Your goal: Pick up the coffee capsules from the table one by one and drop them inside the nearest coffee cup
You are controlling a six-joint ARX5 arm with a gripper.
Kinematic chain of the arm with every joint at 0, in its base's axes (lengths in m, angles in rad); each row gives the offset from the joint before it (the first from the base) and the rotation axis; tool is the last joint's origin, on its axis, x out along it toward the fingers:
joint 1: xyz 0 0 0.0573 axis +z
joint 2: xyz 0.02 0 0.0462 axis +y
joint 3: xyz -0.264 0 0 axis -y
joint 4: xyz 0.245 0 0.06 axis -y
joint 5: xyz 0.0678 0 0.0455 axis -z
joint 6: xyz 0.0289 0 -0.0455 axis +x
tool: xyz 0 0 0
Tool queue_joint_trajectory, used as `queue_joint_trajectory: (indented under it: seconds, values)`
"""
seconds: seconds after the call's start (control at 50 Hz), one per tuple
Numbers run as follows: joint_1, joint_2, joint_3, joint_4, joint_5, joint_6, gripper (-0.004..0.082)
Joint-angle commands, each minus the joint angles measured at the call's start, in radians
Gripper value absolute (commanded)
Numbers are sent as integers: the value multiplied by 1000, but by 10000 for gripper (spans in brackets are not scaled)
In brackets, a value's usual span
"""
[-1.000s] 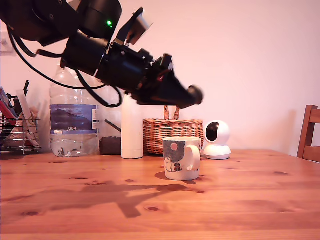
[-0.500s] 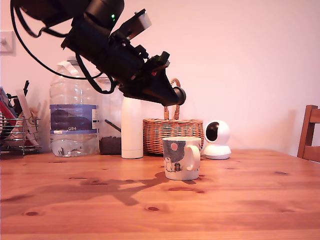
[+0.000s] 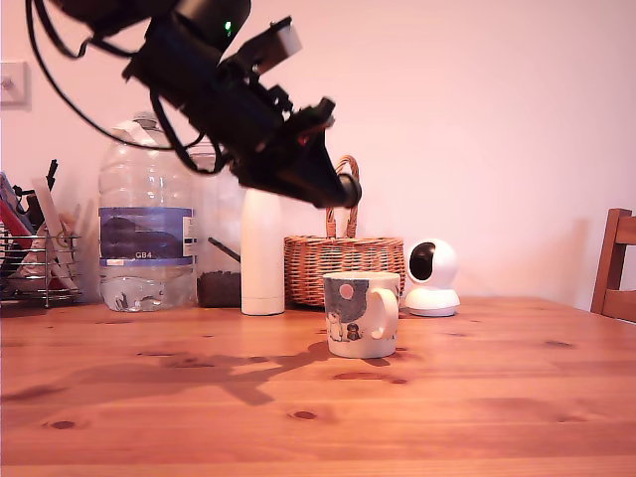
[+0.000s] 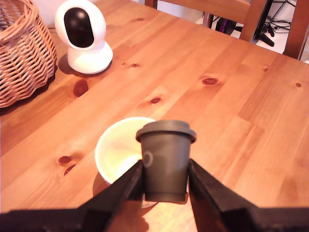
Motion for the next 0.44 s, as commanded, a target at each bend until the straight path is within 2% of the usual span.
queue_joint_trajectory:
  seconds: [0.0,0.42]
  values:
    - [5,34,46,-15,-5,9,144]
    - [6,213,253,-202,-13,8,144]
